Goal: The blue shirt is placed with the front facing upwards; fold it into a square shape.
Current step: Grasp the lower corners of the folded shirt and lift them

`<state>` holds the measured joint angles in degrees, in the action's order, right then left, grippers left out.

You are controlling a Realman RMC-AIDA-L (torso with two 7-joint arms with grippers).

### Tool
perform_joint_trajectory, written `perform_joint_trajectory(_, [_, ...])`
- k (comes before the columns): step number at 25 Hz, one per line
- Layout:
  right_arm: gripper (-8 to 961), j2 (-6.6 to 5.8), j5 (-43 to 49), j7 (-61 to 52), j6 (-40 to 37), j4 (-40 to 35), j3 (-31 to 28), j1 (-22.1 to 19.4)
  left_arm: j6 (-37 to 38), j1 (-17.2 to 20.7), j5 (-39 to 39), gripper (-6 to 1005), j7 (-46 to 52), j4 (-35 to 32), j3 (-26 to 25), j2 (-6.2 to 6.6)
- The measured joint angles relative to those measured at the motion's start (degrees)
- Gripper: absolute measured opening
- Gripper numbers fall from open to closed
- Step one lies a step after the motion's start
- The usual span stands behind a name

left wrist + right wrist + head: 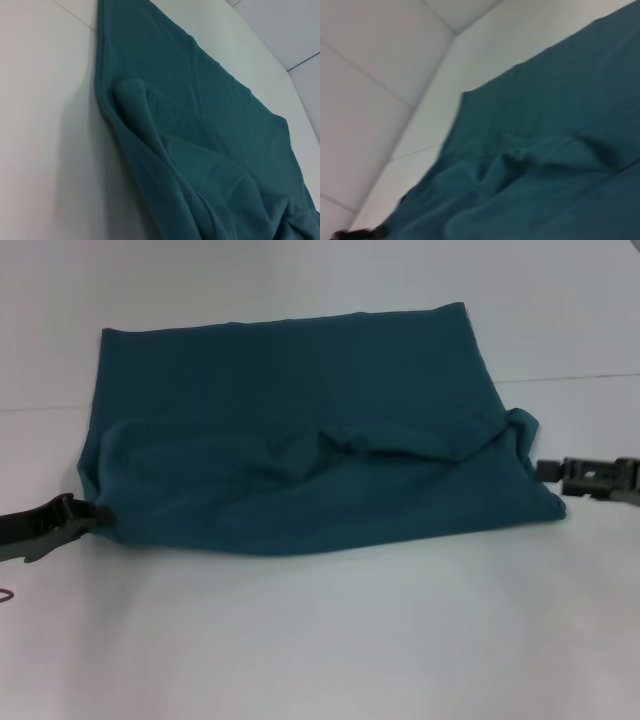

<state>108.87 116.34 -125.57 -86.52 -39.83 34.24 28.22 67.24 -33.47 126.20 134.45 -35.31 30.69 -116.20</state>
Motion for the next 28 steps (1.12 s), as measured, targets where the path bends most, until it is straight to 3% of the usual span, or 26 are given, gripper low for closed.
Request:
perform_joint_trajectory(4, [945, -2.25, 4.43, -4.86, 3.4, -0.22, 0.21, 2.14, -0.4, -0.22, 0.01, 38, -0.03, 0.0, 0.28, -0.01])
perform_joint_trajectory(8, [946, -2.7, 12.73, -8.82, 8.33, -0.24, 0.34, 5.25, -0.54, -0.48, 0.01, 38, -0.03, 0.0, 0.36, -0.05])
perform_joint_trajectory(12, [946, -1.86, 18.86, -9.46, 12.25, 0.1, 0.5, 8.58, -0.5, -0.75, 0.01, 38, 0.24, -0.02, 0.37, -0.12])
perform_joint_trajectory(20, [946, 1.8, 24.13, -9.69, 20.01, 1.71, 2.46, 11.88, -0.38, -0.98, -0.37, 37, 0.34, -0.02, 0.36, -0.43])
perform_joint_trajectory(28, [945, 2.33, 25.68, -10.31, 25.29, 5.97, 4.91, 12.86, -0.72, -1.44, -0.49, 37, 0.35, -0.02, 0.25, -0.78])
